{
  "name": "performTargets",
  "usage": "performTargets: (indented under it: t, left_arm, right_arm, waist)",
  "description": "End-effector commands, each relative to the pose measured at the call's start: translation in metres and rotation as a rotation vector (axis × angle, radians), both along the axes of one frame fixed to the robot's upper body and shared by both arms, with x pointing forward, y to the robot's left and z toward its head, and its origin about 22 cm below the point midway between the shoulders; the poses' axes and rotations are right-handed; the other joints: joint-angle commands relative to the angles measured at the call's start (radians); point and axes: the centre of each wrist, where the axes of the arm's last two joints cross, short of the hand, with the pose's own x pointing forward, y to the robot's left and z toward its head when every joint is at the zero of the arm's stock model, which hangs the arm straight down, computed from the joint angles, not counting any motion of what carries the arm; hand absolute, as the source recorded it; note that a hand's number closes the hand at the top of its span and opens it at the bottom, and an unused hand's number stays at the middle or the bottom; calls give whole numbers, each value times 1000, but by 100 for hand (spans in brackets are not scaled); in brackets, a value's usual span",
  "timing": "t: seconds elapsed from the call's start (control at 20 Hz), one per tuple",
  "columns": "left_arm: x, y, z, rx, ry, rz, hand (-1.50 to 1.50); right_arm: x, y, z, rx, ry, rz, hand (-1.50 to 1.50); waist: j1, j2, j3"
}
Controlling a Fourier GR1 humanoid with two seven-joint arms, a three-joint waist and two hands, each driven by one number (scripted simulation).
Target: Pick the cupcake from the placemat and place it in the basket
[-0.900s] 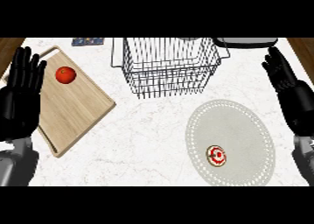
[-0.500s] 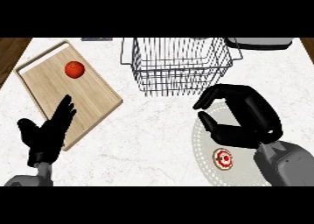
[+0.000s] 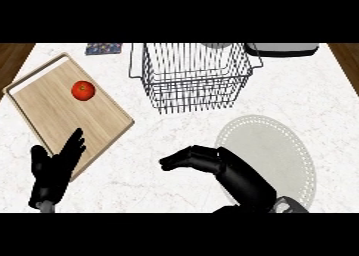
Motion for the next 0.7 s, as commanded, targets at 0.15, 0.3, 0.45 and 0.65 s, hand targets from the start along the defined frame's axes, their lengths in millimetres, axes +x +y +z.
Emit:
performTargets:
  t: [0.15, 0.3, 0.45, 0.65]
  left_arm:
    - [-35, 22, -26, 3, 164, 46, 0]
    - [-31, 8, -22, 5, 155, 30, 0]
    - [-30, 12, -19, 6, 154, 20, 0]
    - [-39, 13, -31, 4, 156, 29, 0]
  right_arm:
    - [15, -48, 63, -435, -314, -268, -150]
    - [14, -67, 106, -610, -381, -277, -150]
    - [14, -75, 150, -695, -391, -276, -150]
    - [4, -93, 182, -868, -341, -179, -150]
  waist:
    - [-24, -6, -12]
    - [-24, -3, -10]
    - [-6, 3, -10]
    - [-15, 5, -11]
